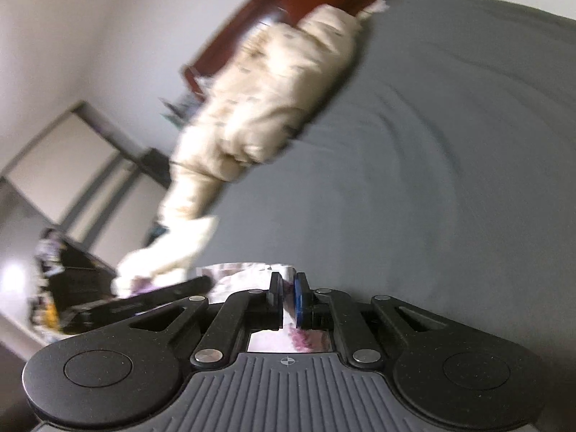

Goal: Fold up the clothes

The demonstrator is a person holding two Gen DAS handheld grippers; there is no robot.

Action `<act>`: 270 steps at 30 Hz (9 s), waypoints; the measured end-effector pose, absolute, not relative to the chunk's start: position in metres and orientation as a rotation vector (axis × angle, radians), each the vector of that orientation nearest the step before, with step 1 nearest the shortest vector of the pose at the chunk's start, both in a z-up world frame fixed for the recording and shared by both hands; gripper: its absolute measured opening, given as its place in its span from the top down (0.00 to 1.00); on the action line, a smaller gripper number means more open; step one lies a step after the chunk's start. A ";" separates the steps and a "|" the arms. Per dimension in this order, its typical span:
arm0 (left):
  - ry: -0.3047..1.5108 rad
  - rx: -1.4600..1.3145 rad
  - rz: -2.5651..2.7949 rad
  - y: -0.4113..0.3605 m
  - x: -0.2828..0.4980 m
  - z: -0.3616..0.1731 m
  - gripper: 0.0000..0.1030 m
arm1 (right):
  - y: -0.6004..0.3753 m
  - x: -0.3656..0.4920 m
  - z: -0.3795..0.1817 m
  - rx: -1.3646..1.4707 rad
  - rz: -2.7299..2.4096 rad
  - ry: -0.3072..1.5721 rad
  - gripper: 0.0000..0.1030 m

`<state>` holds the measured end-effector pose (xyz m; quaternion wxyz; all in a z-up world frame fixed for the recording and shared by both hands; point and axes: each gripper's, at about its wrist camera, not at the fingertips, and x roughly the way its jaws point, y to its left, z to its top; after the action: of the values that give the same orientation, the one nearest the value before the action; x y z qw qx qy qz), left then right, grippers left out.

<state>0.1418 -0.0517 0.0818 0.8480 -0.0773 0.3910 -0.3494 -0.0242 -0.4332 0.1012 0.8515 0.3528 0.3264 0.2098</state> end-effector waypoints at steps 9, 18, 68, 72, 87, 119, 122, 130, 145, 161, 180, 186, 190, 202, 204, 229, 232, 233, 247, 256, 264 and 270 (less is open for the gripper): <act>0.702 -0.153 -0.921 0.001 0.039 0.115 0.91 | -0.414 -0.125 0.125 0.717 0.588 0.640 0.95; 0.800 -0.088 -0.933 0.023 -0.029 0.059 0.91 | -0.362 -0.155 0.092 0.493 0.536 0.811 0.94; 0.933 -0.284 -0.708 0.001 -0.006 0.045 0.95 | -0.370 -0.145 0.072 0.578 0.211 0.884 0.96; 0.927 -0.262 -0.708 0.004 -0.014 0.046 0.95 | -0.380 -0.160 0.072 0.560 0.207 0.914 0.96; 0.841 -0.254 -0.691 0.026 -0.027 0.063 0.37 | -0.361 -0.181 0.097 0.537 0.295 0.838 0.94; 0.969 -0.112 -0.730 -0.008 -0.007 0.065 0.67 | -0.244 -0.198 0.093 -0.260 0.437 0.678 0.34; 0.950 -0.133 -0.750 -0.010 -0.009 0.067 0.67 | -0.241 -0.195 0.087 -0.221 0.445 0.707 0.34; 0.976 -0.121 -0.736 -0.025 -0.004 0.051 0.84 | -0.241 -0.199 0.089 -0.202 0.419 0.731 0.34; 0.940 -0.132 -0.720 0.004 -0.019 0.064 0.59 | -0.323 -0.158 0.107 0.369 0.220 0.733 0.34; 1.013 -0.296 -0.572 -0.018 0.059 0.051 0.78 | -0.348 -0.106 0.088 0.494 0.141 0.772 0.54; 1.005 -0.313 -0.515 0.002 0.054 0.034 0.96 | -0.368 -0.117 0.060 0.576 0.090 0.778 0.95; 1.012 -0.350 -0.503 0.003 0.055 0.028 0.90 | -0.380 -0.124 0.067 0.663 0.094 0.769 0.94; 0.962 -0.396 -0.484 0.017 0.048 0.040 0.80 | -0.385 -0.136 0.075 0.679 0.114 0.755 0.94; 0.968 -0.329 -0.633 0.007 0.020 0.048 0.71 | -0.360 -0.159 0.089 0.607 0.164 0.752 0.93; 0.990 -0.327 -0.632 0.005 0.017 0.040 0.71 | -0.354 -0.159 0.087 0.569 0.155 0.770 0.93; 0.991 -0.366 -0.655 0.012 -0.006 0.035 0.70 | -0.357 -0.178 0.078 0.659 0.127 0.718 0.92; 0.990 -0.336 -0.647 0.012 -0.008 0.033 0.80 | -0.361 -0.180 0.076 0.690 0.126 0.699 0.92; 0.993 -0.318 -0.641 0.012 -0.008 0.032 0.87 | -0.362 -0.180 0.074 0.702 0.127 0.697 0.92; 0.990 -0.350 -0.610 0.034 -0.020 0.036 0.79 | -0.375 -0.195 0.066 0.770 0.146 0.611 0.92; 0.972 -0.335 -0.650 0.015 -0.012 0.050 0.45 | -0.380 -0.197 0.067 0.794 0.162 0.598 0.92; 1.043 -0.408 -0.644 0.012 -0.003 0.029 0.56 | -0.375 -0.188 0.071 0.760 0.149 0.723 0.92; 1.008 -0.379 -0.639 0.007 -0.006 0.030 0.84 | -0.376 -0.186 0.072 0.768 0.152 0.739 0.92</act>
<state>-0.0055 0.0073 0.0296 0.8103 -0.1772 0.4718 -0.2990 -0.1863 -0.3760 0.0724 0.8586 0.3658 0.3518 0.0724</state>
